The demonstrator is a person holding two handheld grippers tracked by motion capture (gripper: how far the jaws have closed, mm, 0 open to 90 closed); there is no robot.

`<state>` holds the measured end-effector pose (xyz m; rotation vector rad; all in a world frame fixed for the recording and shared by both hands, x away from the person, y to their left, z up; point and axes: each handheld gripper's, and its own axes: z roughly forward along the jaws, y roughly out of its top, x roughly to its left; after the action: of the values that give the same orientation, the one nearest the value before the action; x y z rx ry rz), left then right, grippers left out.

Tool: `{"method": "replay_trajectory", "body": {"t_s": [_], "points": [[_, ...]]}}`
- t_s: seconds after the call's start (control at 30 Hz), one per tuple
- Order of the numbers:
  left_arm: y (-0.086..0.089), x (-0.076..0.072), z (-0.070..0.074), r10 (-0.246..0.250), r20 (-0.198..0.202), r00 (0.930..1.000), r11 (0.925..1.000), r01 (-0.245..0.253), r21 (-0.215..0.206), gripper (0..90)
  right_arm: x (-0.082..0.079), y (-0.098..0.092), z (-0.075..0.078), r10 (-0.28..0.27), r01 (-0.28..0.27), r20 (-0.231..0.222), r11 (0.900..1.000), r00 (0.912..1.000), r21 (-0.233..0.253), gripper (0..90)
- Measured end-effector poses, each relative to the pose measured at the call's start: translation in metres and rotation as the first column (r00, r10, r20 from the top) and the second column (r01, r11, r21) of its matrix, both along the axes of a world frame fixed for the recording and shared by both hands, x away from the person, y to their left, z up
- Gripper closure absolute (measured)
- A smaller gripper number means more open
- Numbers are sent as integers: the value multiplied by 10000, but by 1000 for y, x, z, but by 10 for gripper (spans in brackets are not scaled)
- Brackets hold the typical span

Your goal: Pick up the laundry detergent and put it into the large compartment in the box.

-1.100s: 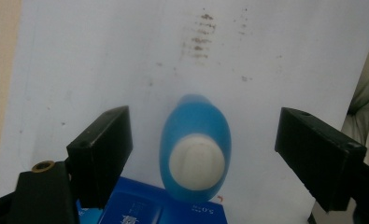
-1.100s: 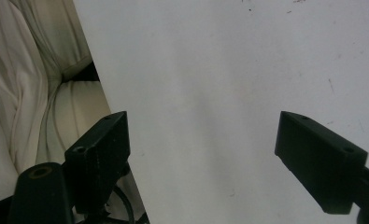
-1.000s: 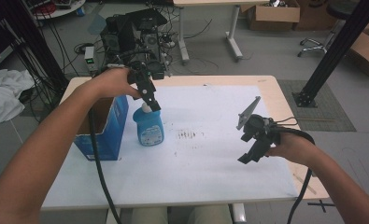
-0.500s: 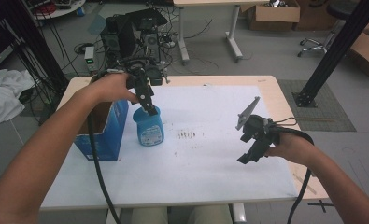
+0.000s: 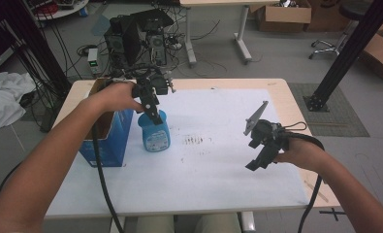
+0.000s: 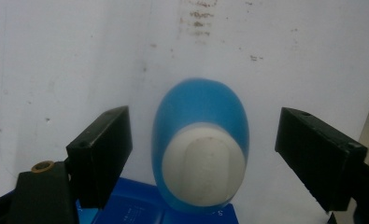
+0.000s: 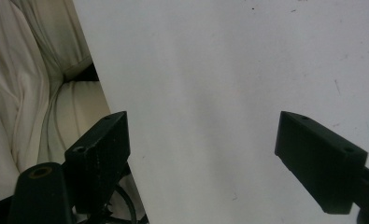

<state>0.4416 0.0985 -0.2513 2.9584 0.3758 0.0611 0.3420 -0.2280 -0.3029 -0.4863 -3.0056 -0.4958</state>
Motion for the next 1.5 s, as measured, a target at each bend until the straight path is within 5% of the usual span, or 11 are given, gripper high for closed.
{"method": "replay_trajectory", "body": {"t_s": [0.63,0.93,1.5], "points": [[0,-1,-29,-131,-178,9998,9985,141,521,195,1,1,-3,-29,28,-96,10000,10000,-27,180],[1,-1,-37,-94,-260,9996,9990,105,439,199,1,-1,-3,-26,26,-84,10000,10000,-11,180],[1,0,-39,-215,-240,9995,9990,224,391,248,2,-1,-2,-38,38,-55,10000,10000,6,181]]}}
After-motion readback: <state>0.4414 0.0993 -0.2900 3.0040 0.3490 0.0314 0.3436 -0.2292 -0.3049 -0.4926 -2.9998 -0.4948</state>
